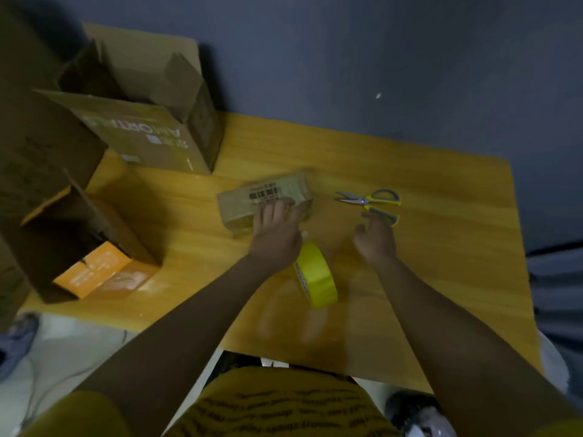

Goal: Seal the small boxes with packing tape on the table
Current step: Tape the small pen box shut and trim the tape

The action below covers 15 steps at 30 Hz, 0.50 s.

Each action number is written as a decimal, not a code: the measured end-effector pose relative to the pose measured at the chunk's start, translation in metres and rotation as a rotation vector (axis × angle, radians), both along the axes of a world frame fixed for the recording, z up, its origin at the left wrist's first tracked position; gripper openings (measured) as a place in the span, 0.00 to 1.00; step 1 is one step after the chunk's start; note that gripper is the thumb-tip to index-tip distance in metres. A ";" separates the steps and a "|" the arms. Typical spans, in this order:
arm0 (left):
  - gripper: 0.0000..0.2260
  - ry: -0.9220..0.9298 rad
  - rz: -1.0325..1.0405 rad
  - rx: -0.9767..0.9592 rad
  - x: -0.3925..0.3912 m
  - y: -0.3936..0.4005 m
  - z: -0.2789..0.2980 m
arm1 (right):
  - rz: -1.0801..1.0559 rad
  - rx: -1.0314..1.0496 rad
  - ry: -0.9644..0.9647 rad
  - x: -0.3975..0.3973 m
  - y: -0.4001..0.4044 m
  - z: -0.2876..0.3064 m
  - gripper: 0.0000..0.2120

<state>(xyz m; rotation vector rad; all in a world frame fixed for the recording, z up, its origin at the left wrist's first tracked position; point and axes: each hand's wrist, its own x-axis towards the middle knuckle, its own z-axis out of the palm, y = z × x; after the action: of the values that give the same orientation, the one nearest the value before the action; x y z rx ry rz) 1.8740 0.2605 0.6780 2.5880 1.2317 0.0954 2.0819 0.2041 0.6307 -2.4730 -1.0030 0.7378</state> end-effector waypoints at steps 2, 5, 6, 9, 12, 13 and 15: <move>0.18 0.024 0.053 -0.056 0.004 0.000 0.001 | 0.108 -0.100 -0.095 0.023 0.013 -0.007 0.21; 0.19 0.023 0.112 -0.142 0.007 0.001 0.002 | 0.187 -0.246 -0.193 0.049 0.029 -0.015 0.25; 0.18 -0.008 0.137 -0.158 0.007 0.000 0.002 | 0.211 -0.310 -0.209 0.056 0.033 -0.019 0.27; 0.17 -0.124 0.242 -0.246 0.003 -0.005 -0.001 | 0.290 -0.443 -0.219 0.068 0.041 -0.027 0.27; 0.13 -0.187 0.363 -0.362 -0.002 -0.013 -0.006 | 0.331 -0.433 -0.273 0.072 0.043 -0.031 0.22; 0.14 -0.181 0.408 -0.404 -0.004 -0.016 -0.008 | 0.344 -0.437 -0.272 0.072 0.043 -0.031 0.23; 0.21 -0.133 0.487 -0.531 -0.005 -0.021 -0.011 | 0.375 -0.450 -0.257 0.069 0.042 -0.032 0.28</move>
<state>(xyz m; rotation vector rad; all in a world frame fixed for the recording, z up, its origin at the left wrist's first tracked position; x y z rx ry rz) 1.8694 0.2399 0.6667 1.7774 1.5578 0.0285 2.1506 0.2457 0.5991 -2.8501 -1.5744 0.8489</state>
